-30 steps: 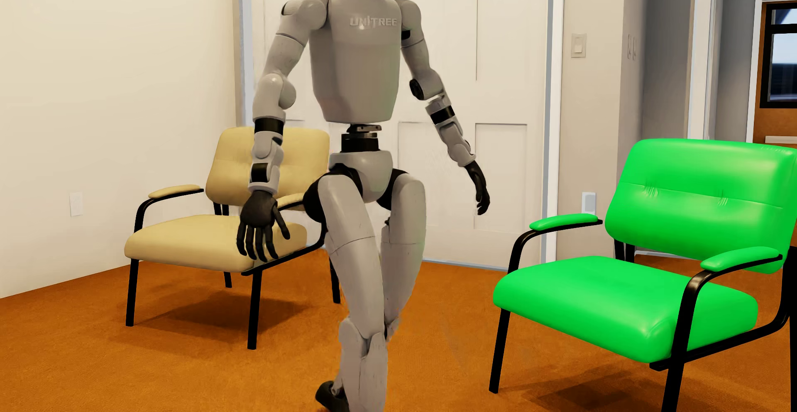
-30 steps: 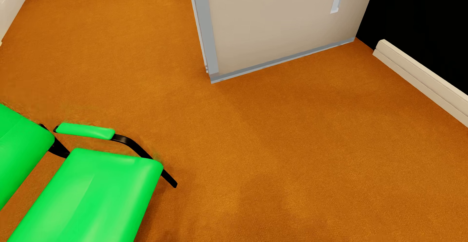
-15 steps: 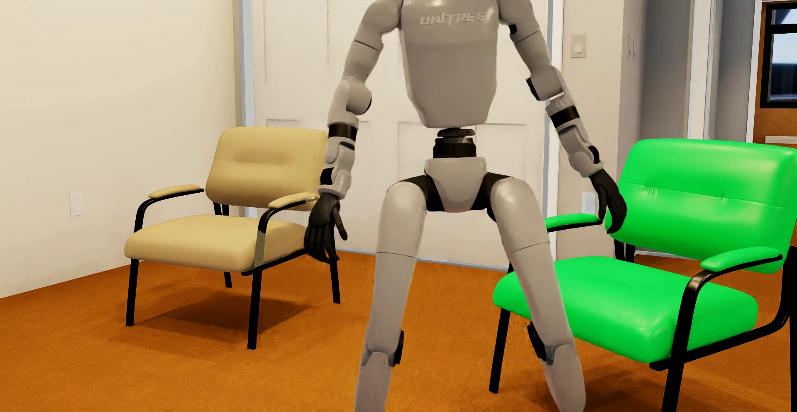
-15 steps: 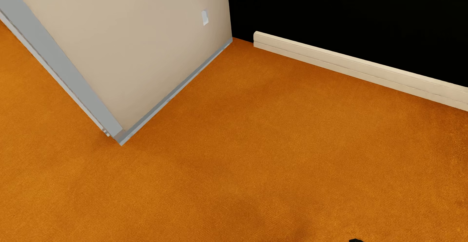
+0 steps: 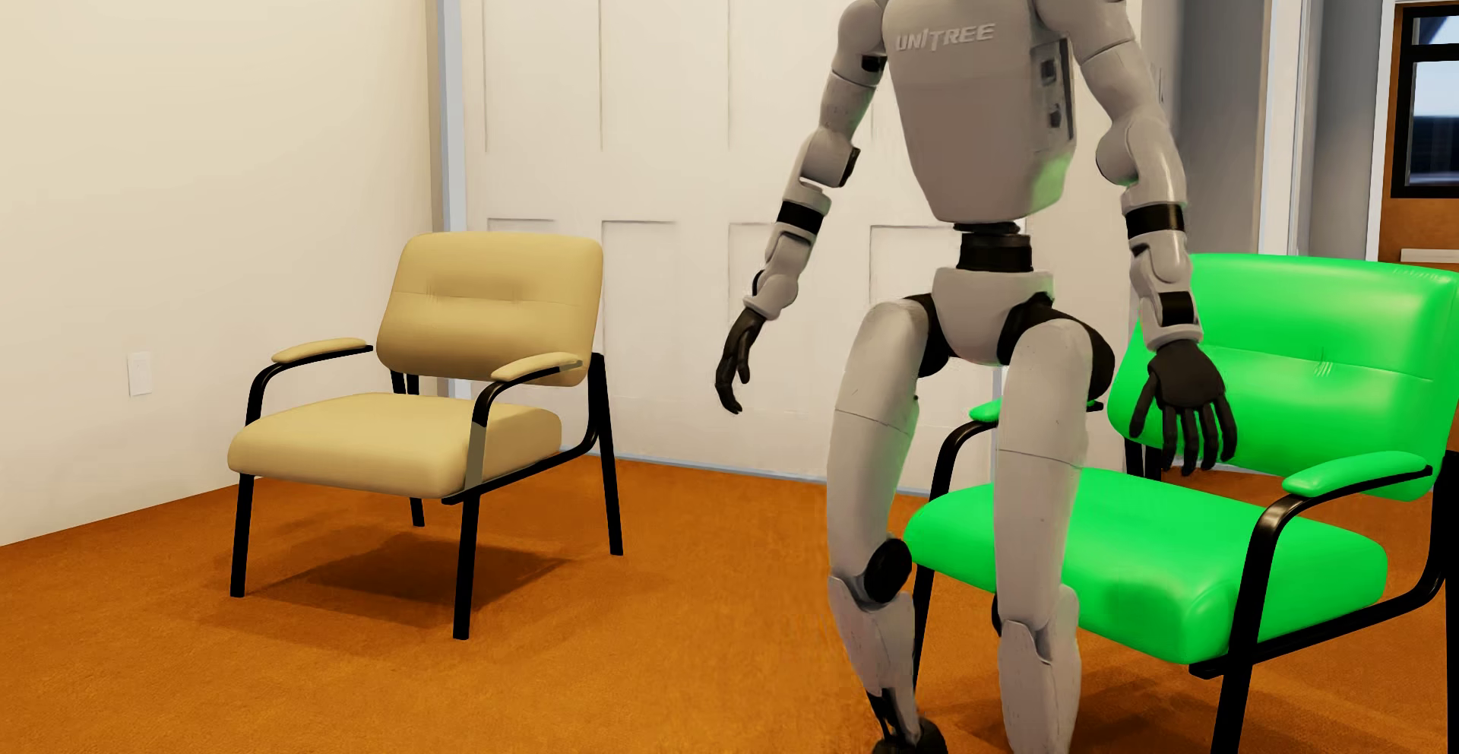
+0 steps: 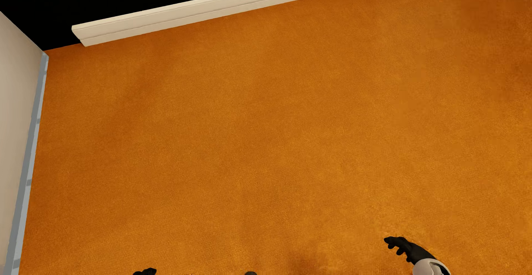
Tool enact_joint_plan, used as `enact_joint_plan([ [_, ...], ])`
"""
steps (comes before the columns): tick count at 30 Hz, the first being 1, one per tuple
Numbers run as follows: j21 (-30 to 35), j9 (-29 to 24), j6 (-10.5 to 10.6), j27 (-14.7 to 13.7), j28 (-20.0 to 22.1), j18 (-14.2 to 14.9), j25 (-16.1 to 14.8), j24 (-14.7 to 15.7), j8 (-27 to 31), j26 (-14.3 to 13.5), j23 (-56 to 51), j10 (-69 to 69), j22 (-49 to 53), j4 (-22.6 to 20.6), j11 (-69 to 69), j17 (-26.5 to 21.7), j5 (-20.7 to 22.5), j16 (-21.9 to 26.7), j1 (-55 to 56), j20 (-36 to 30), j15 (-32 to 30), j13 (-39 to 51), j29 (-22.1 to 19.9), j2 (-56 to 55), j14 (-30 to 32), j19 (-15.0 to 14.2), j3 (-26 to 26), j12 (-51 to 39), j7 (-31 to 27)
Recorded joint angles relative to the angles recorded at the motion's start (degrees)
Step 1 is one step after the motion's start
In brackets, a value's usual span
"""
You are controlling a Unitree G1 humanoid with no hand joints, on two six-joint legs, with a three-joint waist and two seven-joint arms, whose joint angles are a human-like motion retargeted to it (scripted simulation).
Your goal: Take a seat on the green chair
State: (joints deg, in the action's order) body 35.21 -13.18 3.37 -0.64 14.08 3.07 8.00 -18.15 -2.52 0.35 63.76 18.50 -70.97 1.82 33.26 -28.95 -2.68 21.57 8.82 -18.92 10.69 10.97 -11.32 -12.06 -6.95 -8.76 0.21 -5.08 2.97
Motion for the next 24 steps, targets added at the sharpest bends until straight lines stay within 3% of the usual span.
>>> enact_joint_plan([
  [3,0.38,-0.34,-0.2,0.29,-0.03,-0.73,0.43,-0.43,-0.87,-0.23,0.03,2.24,0.76,-0.01,-8.23,-0.1,1.18,-0.2,3.15,-0.47,-1.05,1.5,0.27,4.02,-0.27,0.59,0.85,-1.16,0.05],
  [6,0.81,-1.35,-1.98,0.37,1.52,-0.43,0.47,-0.27,-1.02,-1.3,-0.05,3.42,1.9,0.08,-13.02,0.93,1.26,0.61,3.66,-1.01,-1.19,2.48,-0.38,6.13,-0.36,1.48,1.17,-1.22,0.8],
  [9,1.16,-2.27,-1.37,0.93,0.5,-0.53,1.79,-0.3,-0.62,-0.62,-1.34,9.77,2.88,1.71,-12.58,0.64,2.53,0.93,6.9,-0.59,-3.03,2.88,0.65,5.23,-1.14,1.08,1.37,-1.88,0.31],
  [11,1.0,-3.81,-1.19,0.68,-0.14,0.21,2.82,-1.85,-0.16,-0.31,-2.23,16.79,4.43,2.66,-8.2,0.16,3.09,1.35,11.54,-0.52,-1.14,4.2,0.46,2.47,-2.22,1.4,1.2,-3.25,-1.88],
  [14,1.54,-5.88,-1.75,1.32,-1.44,0.4,1.87,-2.69,1.04,0.6,-2.38,25.75,5.06,1.51,-0.01,-0.24,2.91,1.57,16.26,-2.32,1.38,6.14,-0.2,-3.36,-4.07,0.71,1.53,-5.82,-6.23],
  [17,3.28,-7.99,-0.94,1.24,-1.68,1.92,2.0,-3.41,1.92,0.72,-3.29,30.38,5.9,1.1,7.63,-1.13,2.18,1.07,19.5,-2.73,3.07,9.76,-0.28,-10.27,-3.61,-0.36,1.0,-8.97,-6.42],
  [19,4.05,-9.52,-0.57,0.29,-1.19,-1.01,2.18,-4.3,3.08,0.34,-3.59,30.63,6.9,0.96,13.89,-0.78,2.53,1.29,21.09,-2.63,4.93,12.84,-1.14,-15.37,-7.25,1.03,0.08,-11.35,-5.97],
  [21,4.66,-11.82,-0.28,-0.19,-2.27,-0.99,2.19,-5.88,4.23,0.12,-4.6,37.85,7.47,0.46,20.89,-0.82,2.49,1.3,26.88,-3.32,7.11,15.76,-1.6,-20.69,-8.97,1.47,-0.14,-14.89,-7.07],
  [22,1.7,-10.31,-1.11,0.92,-0.86,-3.1,2.09,-1.58,5.07,2.5,-4.47,41.4,8.9,0.94,24.56,0.19,2.74,1.86,30.69,-4.38,8.96,15.78,-0.22,-24.68,-10.11,2.26,0.23,-14.81,-8.35],
  [24,2.17,-11.51,-1.43,0.94,-0.69,-3.56,1.31,-1.8,5.43,2.99,-4.08,47.11,9.62,1.21,30.41,1.4,2.54,2.19,35.64,-4.56,10.77,18.29,-1.07,-29.9,-12.3,2.06,0.18,-17.48,-8.66],
])
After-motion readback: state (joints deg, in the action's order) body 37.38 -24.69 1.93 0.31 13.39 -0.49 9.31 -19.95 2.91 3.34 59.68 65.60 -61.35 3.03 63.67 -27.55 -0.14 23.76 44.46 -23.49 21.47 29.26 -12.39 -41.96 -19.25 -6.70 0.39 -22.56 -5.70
